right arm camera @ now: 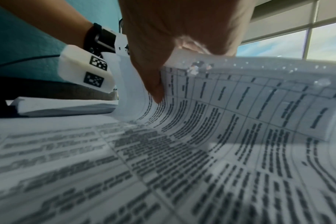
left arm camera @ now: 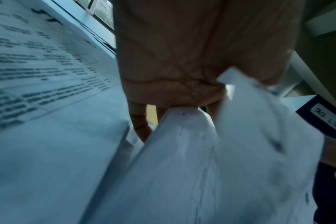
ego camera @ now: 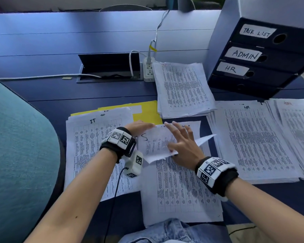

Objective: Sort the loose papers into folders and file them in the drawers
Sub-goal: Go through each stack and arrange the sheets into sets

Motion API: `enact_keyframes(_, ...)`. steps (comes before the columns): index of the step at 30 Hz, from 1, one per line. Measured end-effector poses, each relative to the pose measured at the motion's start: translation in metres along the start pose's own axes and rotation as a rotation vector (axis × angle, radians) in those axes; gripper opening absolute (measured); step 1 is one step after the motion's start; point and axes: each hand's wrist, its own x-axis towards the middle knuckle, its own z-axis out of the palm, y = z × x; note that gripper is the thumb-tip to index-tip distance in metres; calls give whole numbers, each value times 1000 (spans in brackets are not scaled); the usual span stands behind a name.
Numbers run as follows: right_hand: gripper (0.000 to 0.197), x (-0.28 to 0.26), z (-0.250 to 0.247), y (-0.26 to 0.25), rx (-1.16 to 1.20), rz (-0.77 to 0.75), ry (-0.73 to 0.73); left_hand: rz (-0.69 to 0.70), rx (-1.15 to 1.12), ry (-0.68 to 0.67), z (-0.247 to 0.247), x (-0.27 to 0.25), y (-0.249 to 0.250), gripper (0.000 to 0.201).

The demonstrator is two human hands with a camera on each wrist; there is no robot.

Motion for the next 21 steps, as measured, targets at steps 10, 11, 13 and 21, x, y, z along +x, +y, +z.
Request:
enact_keyframes(10, 65, -11, -4, -24, 63, -64, 62, 210, -3, 27, -4, -5, -3, 31)
enact_keyframes(11, 56, -15, -3, -26, 9, -89, 41, 223, 59, 61, -2, -6, -3, 35)
enact_keyframes(13, 42, -23, -1, -30, -63, -125, -12, 255, 188, 129, 1, -6, -3, 39)
enact_keyframes(21, 61, 5, -11, -30, 103, 129, -135, 281, 278, 221, 12, -12, -5, 31)
